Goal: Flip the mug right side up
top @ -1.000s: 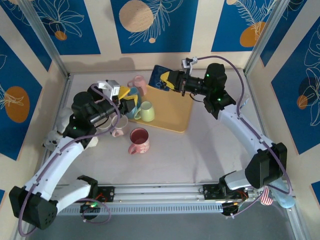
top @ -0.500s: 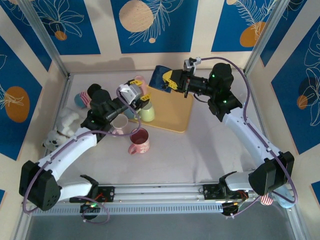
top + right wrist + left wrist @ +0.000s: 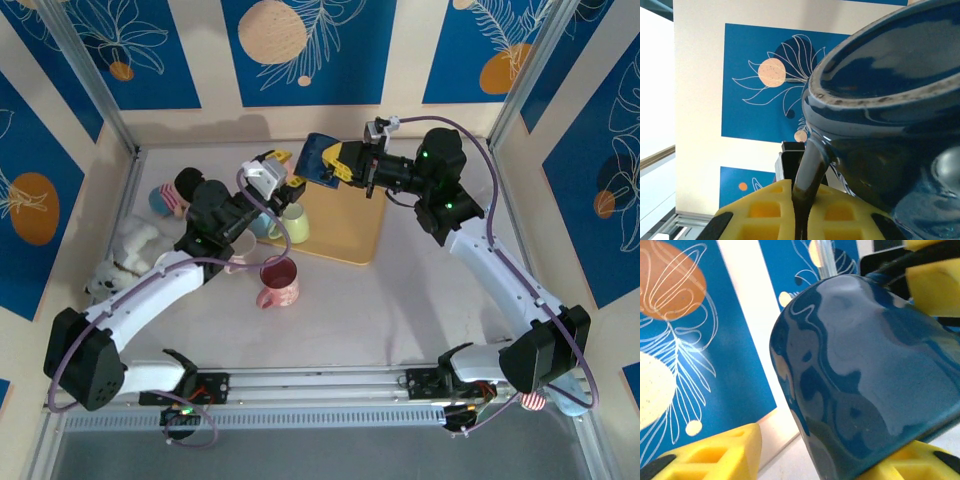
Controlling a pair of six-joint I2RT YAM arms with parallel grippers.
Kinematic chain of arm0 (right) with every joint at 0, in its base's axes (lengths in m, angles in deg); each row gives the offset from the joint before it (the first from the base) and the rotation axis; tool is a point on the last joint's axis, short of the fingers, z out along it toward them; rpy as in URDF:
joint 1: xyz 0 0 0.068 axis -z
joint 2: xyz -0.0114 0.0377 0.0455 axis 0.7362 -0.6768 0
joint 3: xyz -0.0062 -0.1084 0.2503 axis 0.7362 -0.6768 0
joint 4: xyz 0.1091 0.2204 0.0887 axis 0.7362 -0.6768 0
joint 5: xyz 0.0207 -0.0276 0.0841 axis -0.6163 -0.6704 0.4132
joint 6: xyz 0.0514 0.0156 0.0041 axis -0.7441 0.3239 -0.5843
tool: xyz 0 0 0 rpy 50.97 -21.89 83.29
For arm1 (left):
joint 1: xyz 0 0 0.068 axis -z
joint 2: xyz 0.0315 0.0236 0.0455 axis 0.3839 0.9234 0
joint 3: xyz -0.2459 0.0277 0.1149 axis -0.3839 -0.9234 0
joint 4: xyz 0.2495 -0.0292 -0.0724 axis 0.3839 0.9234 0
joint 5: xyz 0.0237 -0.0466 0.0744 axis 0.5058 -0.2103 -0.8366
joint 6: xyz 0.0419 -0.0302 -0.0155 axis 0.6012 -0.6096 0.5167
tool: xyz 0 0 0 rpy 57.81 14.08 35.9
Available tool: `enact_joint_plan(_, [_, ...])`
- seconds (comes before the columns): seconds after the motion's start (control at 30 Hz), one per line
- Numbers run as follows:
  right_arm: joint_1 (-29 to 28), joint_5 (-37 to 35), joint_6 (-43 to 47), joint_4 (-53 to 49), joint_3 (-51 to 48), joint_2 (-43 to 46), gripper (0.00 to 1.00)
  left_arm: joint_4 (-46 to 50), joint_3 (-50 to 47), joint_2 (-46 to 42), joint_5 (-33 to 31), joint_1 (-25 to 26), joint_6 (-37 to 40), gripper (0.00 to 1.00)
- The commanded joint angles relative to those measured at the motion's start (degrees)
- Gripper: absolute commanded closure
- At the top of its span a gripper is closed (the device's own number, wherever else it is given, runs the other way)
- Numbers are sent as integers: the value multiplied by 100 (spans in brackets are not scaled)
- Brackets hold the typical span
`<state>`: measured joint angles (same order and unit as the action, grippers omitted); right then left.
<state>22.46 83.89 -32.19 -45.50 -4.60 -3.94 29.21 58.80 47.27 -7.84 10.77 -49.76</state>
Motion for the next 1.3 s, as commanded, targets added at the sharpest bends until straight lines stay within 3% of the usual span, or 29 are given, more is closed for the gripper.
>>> enact_joint_plan(0.0, [-53, -143, -105, 669, -66, 234, 100, -518, 198, 109, -472, 83, -302, 56])
enact_joint_plan(0.37, [-88, -382, -467, 1007, -341, 112, 100, -906, 261, 433, -432, 141, -417, 67])
enact_joint_plan(0.63, [-37, -398, -506, 1017, -403, -19, 100, -929, 361, 507, -217, 146, -422, 97])
enact_joint_plan(0.7, [11, -417, -446, 955, -479, -20, 100, -912, 357, 486, -401, 155, -499, 100])
enact_joint_plan(0.77, [68, -467, -347, 854, -559, 7, 89, -843, 357, 466, -532, 155, -505, 100])
enact_joint_plan(0.87, [152, -542, -165, 557, -649, 63, 54, -759, 359, 448, -744, 155, -576, 100])
enact_joint_plan(0.97, [237, -571, 19, 275, -678, 83, 33, -575, 426, 420, -1000, 149, -731, 100])
enact_joint_plan(1.1, [400, -632, 251, -240, -791, 200, 23, -465, 458, 379, -1351, 155, -1093, 100])
enact_joint_plan(1.27, [766, -817, 1148, -1444, -845, 563, 22, 595, 772, 187, -1583, 154, -1375, 100])
